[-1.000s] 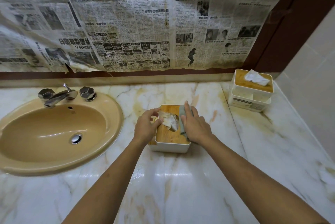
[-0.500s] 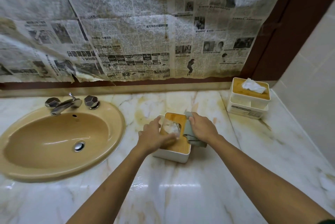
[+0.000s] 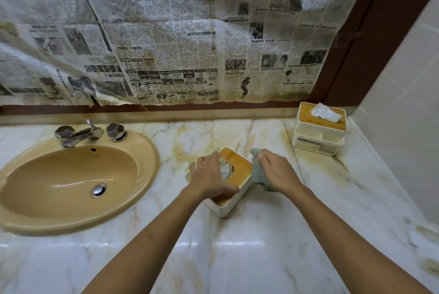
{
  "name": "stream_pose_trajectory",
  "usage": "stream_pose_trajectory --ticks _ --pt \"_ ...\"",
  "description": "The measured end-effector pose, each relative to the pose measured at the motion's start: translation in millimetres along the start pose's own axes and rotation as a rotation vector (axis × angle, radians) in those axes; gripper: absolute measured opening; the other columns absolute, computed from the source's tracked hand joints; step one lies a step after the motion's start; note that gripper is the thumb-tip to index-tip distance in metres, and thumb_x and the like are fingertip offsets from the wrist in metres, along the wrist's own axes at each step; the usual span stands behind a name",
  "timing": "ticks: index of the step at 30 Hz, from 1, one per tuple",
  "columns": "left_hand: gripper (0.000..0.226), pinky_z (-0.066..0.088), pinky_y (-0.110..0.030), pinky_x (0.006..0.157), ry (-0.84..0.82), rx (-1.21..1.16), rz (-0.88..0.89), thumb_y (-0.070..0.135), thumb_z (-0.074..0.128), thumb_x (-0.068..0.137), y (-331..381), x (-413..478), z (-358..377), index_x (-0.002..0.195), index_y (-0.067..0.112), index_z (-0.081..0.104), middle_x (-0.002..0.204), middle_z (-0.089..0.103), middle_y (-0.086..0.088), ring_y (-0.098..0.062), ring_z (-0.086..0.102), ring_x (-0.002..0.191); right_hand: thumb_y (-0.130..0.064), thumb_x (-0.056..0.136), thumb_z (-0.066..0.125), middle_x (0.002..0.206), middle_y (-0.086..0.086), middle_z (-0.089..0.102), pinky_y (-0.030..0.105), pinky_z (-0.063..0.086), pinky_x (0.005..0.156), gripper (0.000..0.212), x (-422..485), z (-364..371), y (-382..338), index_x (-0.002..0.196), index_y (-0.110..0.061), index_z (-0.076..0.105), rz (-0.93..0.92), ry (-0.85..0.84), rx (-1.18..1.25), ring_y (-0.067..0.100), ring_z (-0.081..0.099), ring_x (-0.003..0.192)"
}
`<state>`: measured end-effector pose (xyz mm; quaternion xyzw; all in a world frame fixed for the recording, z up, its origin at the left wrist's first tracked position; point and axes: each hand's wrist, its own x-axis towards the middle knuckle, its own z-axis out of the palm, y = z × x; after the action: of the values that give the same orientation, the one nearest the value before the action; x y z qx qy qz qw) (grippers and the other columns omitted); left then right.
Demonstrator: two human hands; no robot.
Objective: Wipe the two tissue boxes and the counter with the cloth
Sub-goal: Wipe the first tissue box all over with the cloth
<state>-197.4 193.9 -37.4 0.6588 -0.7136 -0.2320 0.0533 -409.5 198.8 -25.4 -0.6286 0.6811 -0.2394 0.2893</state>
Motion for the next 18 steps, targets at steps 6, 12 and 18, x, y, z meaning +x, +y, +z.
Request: stream_pose_trajectory --ticks 6,12,18 --pt "0.142 0.006 -0.051 0.119 -0.157 -0.008 0.166 0.063 0.079 0.047 -20.6 12.5 -25.2 0.153 0.036 -0.011 0.16 0.021 -0.005 -0.026 0.004 0.15 -0.044 0.105 0.031 0.113 0.002 0.065 0.042 0.054 0.082 0.038 -15.9 1.5 0.6 0.134 -0.038 0.054 -0.021 -0.05 -0.012 0.02 0.059 0.093" --pt "0.151 0.01 -0.046 0.116 -0.093 0.054 0.182 0.078 0.079 0.033 -23.5 9.5 -21.9 0.153 0.032 0.0 0.153 0.03 0.001 -0.025 0.014 0.144 -0.045 0.104 0.033 0.111 -0.004 0.061 0.05 0.058 0.076 0.035 -28.6 -1.9 -7.7 0.132 -0.041 0.053 -0.088 -0.072 0.067 0.021 0.06 0.097" --pt "0.136 0.007 -0.049 0.117 -0.262 0.017 0.281 0.06 0.087 0.04 -30.9 13.9 -36.4 0.146 0.054 0.003 0.156 0.027 0.006 -0.024 0.005 0.146 -0.05 0.104 0.028 0.109 -0.009 0.057 0.041 0.058 0.077 0.039 -27.2 2.0 -13.6 0.139 -0.045 0.043 -0.193 -0.074 -0.08 0.014 0.056 0.101"
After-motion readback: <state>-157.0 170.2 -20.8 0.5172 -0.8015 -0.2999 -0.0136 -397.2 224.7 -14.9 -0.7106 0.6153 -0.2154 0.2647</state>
